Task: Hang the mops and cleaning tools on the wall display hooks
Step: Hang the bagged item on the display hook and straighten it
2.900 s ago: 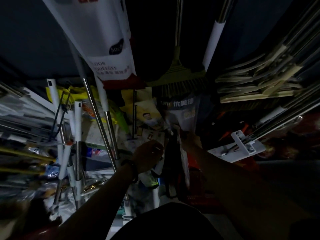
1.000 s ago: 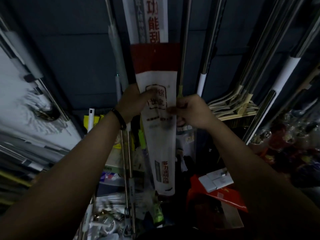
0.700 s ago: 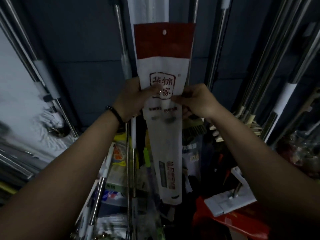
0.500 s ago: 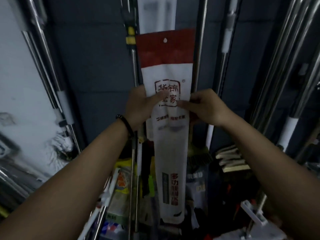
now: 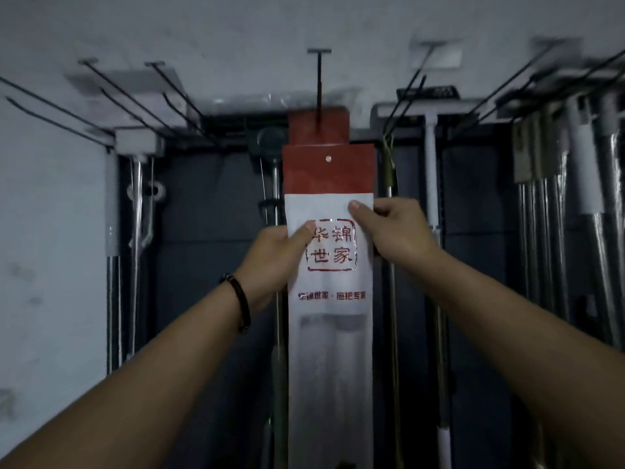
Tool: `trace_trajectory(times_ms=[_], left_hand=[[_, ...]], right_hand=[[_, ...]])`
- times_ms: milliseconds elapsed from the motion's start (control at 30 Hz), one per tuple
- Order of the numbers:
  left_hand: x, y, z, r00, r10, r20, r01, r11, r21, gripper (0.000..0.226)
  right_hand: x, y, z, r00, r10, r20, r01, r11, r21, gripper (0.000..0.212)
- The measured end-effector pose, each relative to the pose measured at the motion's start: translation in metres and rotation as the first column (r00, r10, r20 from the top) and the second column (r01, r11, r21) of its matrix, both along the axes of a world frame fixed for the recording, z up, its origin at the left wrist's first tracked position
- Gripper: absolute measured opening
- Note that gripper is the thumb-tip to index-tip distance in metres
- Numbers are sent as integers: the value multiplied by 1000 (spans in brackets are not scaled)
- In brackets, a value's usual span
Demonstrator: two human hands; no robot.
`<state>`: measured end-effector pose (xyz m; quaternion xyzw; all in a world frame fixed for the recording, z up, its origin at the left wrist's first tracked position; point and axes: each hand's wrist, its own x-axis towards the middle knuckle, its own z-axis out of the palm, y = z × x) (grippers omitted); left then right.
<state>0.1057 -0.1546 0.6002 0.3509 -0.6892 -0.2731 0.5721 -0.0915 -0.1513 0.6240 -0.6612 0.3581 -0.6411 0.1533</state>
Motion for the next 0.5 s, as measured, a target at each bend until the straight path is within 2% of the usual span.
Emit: trace_trajectory(times_ms=[133,300,500], left_hand=[[-4,-9,40,992,82,-92,-88,995,-56,32],[-14,-20,97,971,152,-182,-160,987,-26,42],[-17,-38,135,951,232,-202,-268,948,-173,37]], right_hand=[[15,-17,37,991,14,133,-11,1000,-20,19],[25,-36,86,983,-29,180,35,999,-30,27],[31,-42,127,978,-103,181,121,989,-89,31]])
